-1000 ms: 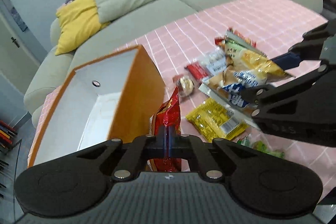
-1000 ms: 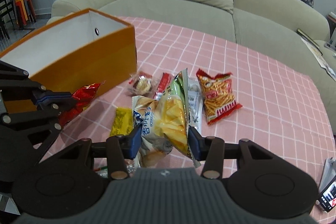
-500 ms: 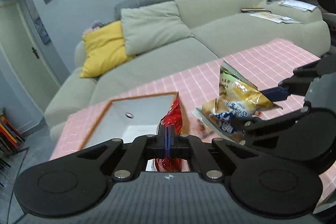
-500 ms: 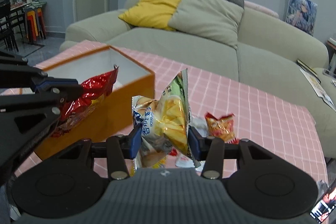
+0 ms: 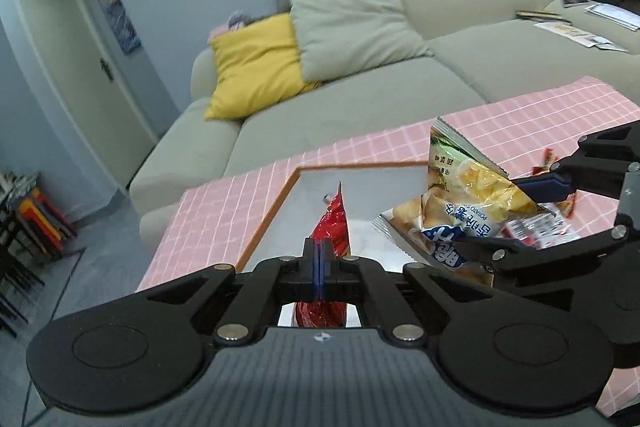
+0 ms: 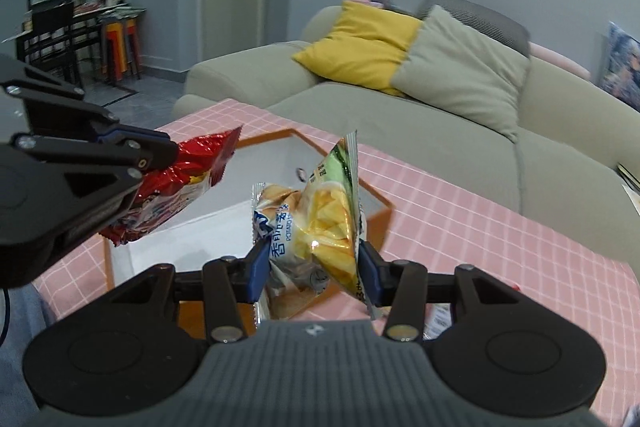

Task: Organize snacks
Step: 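Lift both held bags and carry them over the open orange box, then lower both bags into the box and open both grippers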

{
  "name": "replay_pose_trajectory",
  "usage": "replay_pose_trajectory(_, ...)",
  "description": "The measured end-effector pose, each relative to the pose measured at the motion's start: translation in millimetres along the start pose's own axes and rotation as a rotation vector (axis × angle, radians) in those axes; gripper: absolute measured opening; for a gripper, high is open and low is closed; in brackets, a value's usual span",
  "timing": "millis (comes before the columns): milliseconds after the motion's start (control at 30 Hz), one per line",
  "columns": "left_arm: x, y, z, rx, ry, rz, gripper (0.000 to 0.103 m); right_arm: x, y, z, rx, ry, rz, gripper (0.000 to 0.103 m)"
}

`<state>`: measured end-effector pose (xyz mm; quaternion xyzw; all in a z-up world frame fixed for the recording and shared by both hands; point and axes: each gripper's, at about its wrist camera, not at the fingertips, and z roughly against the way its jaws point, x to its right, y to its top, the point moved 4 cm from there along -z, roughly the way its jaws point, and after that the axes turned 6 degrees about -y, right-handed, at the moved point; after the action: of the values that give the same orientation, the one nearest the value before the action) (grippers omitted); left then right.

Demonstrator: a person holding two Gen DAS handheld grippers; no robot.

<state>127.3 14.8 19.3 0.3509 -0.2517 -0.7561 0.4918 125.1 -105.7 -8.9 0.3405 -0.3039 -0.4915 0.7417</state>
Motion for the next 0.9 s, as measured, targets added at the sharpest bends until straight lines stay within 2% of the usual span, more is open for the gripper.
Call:
replay_pose_trajectory(267,-35.6,-11.5,-32.7,-0.119,-0.037,0.057,0.0,-27.4,23.4,-40.4,-0.035,0.055,0.112,0.044)
replay_pose_trajectory(533,-55.0,-37.6,-75.6,-0.281,-0.072,0.09,0.0,-55.0,37.4,-92.1,-0.108,0.098,0.232,0.044)
replay_pose_trajectory(767,-63.6,-51.2,-96.8,-0.379,-0.095,0.081,0.0,-72.7,35.6,-131.2,-0.237,0.179,0.266,0.044)
replay_pose_trajectory(900,-66.2,-53.3,-106.0,-0.409,-0.1,0.076,0.0,-79.3,28.9,-145.0,-0.323,0.221,0.252,0.044)
